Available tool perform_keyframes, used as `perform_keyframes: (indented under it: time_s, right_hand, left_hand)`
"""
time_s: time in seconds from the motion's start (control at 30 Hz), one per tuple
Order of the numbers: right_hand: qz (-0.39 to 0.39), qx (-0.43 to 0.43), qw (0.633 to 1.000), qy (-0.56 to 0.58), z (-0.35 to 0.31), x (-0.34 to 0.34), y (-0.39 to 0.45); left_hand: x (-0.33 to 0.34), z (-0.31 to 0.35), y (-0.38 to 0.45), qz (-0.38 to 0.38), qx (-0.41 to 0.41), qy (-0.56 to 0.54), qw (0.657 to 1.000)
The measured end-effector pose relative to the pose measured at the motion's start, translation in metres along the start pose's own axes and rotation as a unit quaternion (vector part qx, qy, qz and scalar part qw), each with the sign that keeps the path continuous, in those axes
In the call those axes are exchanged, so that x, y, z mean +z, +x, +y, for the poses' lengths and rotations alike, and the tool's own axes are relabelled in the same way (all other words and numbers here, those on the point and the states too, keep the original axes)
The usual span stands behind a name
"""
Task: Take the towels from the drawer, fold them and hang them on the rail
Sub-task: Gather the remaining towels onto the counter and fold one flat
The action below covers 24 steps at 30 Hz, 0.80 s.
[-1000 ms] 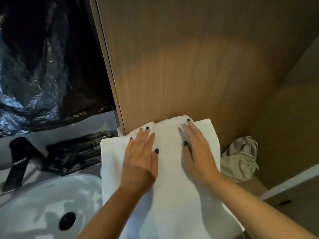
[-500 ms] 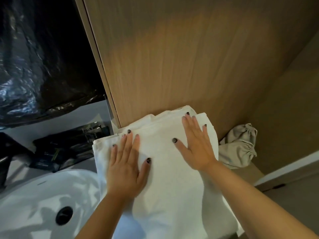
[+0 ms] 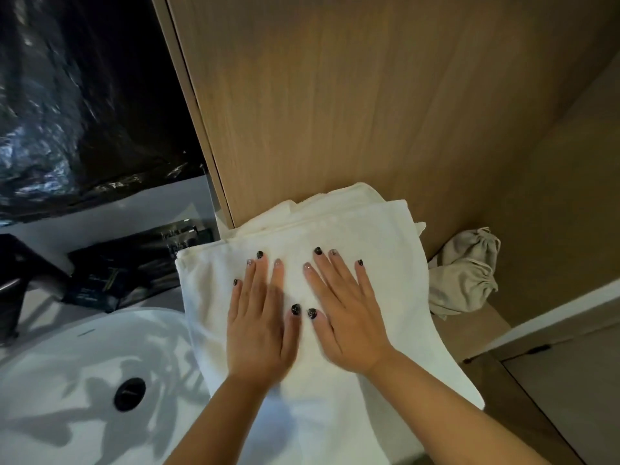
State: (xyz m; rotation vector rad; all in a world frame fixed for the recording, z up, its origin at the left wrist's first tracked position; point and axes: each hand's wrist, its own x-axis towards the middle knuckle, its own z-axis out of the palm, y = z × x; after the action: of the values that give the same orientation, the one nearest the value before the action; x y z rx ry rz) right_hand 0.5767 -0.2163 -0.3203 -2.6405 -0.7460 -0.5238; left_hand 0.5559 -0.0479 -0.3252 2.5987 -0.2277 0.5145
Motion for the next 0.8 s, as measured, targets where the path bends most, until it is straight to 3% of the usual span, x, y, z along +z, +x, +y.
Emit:
perform_keyframes:
  time_s: [0.2, 0.4, 0.47, 0.57, 0.8]
  right_hand:
    - [-0.013, 0.03, 0.999, 0.001, 0.033, -0.001, -0.01]
    - [0.019, 0.16, 0.986, 0.032, 0.042, -0.024, -0.028]
    - [0.037, 0.103, 0.993, 0.043, 0.02, -0.021, -0.045]
    - [0.001, -0.014, 1.0, 0.023, -0.014, 0.005, -0.08]
    - [-0.064, -0.036, 0.996, -0.059, 0.015, 0.027, -0.101]
  left_hand:
    - [0.001, -0.021, -0.022, 0.013, -0.007, 0.028, 0.999]
    - [-0.009, -0.001, -0.042, 0.031, -0.058, 0.006, 0.998]
    - [0.001, 0.016, -0.059, 0.042, -0.036, -0.01, 0.998]
    - [0.027, 0.031, -0.089, 0.035, 0.009, 0.029, 0.999]
    - [0.044, 0.001, -0.119, -0.014, 0.007, 0.092, 0.996]
